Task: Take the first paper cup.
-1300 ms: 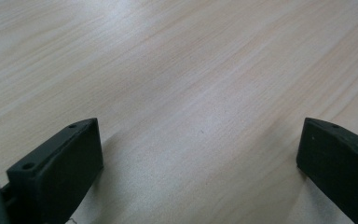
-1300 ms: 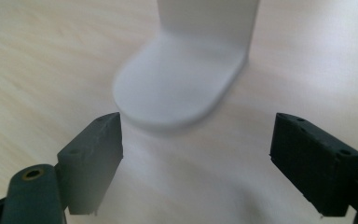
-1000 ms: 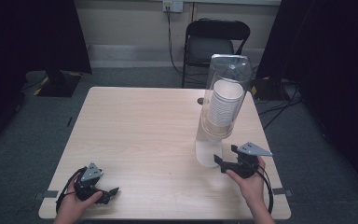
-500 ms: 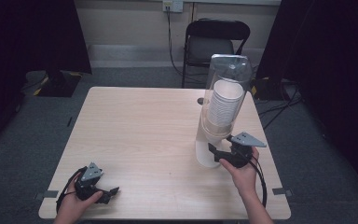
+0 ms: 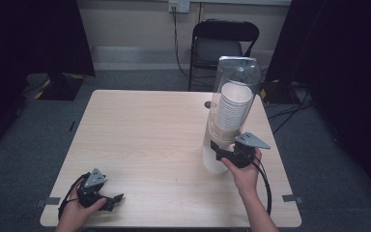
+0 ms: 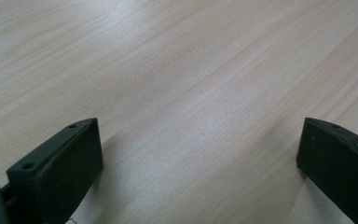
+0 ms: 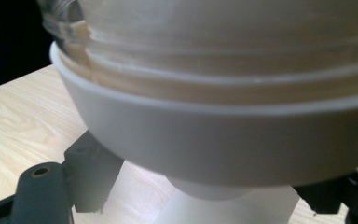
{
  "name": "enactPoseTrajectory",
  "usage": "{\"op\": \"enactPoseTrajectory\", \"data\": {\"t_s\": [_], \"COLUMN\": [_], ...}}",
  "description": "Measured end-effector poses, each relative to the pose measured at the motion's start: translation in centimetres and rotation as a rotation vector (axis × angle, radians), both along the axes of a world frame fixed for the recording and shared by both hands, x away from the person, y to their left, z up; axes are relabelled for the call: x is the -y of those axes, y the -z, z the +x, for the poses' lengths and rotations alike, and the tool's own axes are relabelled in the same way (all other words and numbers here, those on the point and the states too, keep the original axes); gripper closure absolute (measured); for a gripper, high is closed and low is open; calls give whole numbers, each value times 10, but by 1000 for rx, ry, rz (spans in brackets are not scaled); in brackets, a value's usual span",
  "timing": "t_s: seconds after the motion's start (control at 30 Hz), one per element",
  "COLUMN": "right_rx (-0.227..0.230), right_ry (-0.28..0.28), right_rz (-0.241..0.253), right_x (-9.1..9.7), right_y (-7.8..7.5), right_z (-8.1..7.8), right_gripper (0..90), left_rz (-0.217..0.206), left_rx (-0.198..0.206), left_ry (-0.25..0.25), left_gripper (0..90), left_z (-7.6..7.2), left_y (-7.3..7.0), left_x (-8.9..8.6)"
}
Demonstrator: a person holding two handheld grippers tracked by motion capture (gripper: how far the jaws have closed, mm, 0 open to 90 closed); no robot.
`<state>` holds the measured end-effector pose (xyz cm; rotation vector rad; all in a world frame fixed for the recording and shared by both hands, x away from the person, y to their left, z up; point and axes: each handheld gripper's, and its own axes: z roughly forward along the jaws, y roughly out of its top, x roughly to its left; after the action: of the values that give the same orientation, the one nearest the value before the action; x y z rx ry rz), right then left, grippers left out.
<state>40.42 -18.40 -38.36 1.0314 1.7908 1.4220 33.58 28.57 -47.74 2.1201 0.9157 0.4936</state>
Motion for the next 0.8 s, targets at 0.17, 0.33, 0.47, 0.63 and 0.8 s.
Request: {"op": "enactPoseTrajectory", "data": {"t_s": [0.17, 0.33, 0.47, 0.63, 0.8], "right_rx": [20, 36, 57, 78, 85], "right_ry": [10, 11, 5, 4, 4], "right_rz": [39, 22, 11, 14, -7], "right_x": [-1, 2, 3, 3, 3], "right_y": [1, 2, 4, 7, 8], "right_z": [3, 5, 6, 5, 4], "right_gripper": [250, 321, 333, 339, 344], "left_rz": [0, 0, 0, -1, -1], "left_rx": [0, 0, 0, 0, 2], "left_ry": [0, 0, 0, 0, -1], "left_gripper": [0, 0, 0, 0, 0], "left_z": [0, 0, 0, 0, 0], "left_y": [0, 0, 0, 0, 0], "left_x": [0, 0, 0, 0, 0]}}
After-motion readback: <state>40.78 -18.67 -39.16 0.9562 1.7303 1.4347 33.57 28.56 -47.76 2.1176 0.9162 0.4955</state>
